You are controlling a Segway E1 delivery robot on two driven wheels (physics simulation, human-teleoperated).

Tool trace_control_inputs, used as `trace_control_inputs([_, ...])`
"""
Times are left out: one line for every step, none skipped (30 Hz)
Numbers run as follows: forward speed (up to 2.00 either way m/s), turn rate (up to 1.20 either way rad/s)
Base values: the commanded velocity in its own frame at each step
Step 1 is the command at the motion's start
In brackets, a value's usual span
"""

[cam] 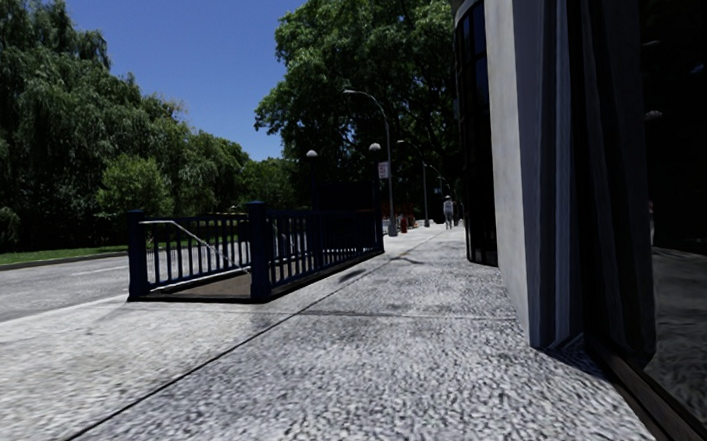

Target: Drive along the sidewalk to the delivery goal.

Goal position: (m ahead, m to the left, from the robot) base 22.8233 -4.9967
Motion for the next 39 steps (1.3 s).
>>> trace_control_inputs([2.0,0.0])
trace_control_inputs([2.0,0.0])
trace_control_inputs([2.0,0.0])
trace_control_inputs([2.0,0.0])
trace_control_inputs([2.0,0.0])
trace_control_inputs([2.0,-0.05])
trace_control_inputs([2.0,-0.05])
trace_control_inputs([2.0,-0.11])
trace_control_inputs([2.0,-0.14])
trace_control_inputs([2.0,-0.14])
trace_control_inputs([2.0,-0.16])
trace_control_inputs([2.0,-0.16])
trace_control_inputs([2.0,-0.16])
trace_control_inputs([2.0,-0.16])
trace_control_inputs([2.0,-0.16])
trace_control_inputs([2.0,-0.16])
trace_control_inputs([2.0,-0.16])
trace_control_inputs([2.0,-0.16])
trace_control_inputs([2.0,-0.16])
trace_control_inputs([2.0,-0.16])
trace_control_inputs([2.0,-0.16])
trace_control_inputs([2.0,-0.16])
trace_control_inputs([2.0,-0.11])
trace_control_inputs([2.0,-0.05])
trace_control_inputs([2.0,-0.05])
trace_control_inputs([2.0,-0.03])
trace_control_inputs([2.0,-0.03])
trace_control_inputs([2.0,-0.03])
trace_control_inputs([2.0,-0.02])
trace_control_inputs([2.0,-0.05])
trace_control_inputs([2.0,-0.05])
trace_control_inputs([2.0,-0.1])
trace_control_inputs([2.0,-0.17])
trace_control_inputs([2.0,-0.19])
trace_control_inputs([2.0,-0.19])
trace_control_inputs([2.0,-0.2])
trace_control_inputs([2.0,-0.2])
trace_control_inputs([2.0,-0.2])
trace_control_inputs([2.0,-0.2])
